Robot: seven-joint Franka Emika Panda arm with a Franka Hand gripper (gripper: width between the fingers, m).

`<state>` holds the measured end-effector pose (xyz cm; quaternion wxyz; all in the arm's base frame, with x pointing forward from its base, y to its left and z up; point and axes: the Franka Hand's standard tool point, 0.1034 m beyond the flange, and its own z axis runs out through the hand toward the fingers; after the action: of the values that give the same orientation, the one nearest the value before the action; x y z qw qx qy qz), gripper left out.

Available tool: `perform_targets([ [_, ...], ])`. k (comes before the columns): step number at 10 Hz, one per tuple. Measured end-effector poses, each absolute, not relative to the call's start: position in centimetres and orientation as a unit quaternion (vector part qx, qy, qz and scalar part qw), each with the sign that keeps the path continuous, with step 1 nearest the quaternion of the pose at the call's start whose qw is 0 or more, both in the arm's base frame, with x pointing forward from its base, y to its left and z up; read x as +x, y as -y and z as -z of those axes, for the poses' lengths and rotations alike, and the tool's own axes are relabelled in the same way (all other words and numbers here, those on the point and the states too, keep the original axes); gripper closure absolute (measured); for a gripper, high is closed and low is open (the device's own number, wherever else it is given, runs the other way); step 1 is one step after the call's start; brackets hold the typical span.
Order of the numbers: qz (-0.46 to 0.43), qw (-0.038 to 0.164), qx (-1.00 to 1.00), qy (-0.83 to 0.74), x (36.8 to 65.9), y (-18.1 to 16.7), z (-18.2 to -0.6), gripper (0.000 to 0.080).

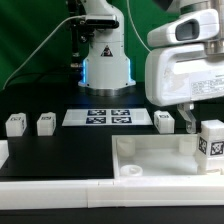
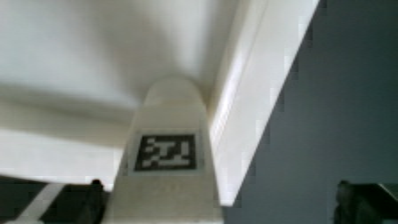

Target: Assemble one leg

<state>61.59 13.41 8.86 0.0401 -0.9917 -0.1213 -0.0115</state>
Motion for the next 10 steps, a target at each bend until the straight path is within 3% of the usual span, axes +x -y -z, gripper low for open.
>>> perform_targets([
  [3, -0.094, 0.044, -0.987, 0.125, 61.8, -13.5, -8.3, 0.0150],
  [10, -0.077, 0.046, -0.989, 0.117, 62.9, -11.8, -7.3, 0.0150],
])
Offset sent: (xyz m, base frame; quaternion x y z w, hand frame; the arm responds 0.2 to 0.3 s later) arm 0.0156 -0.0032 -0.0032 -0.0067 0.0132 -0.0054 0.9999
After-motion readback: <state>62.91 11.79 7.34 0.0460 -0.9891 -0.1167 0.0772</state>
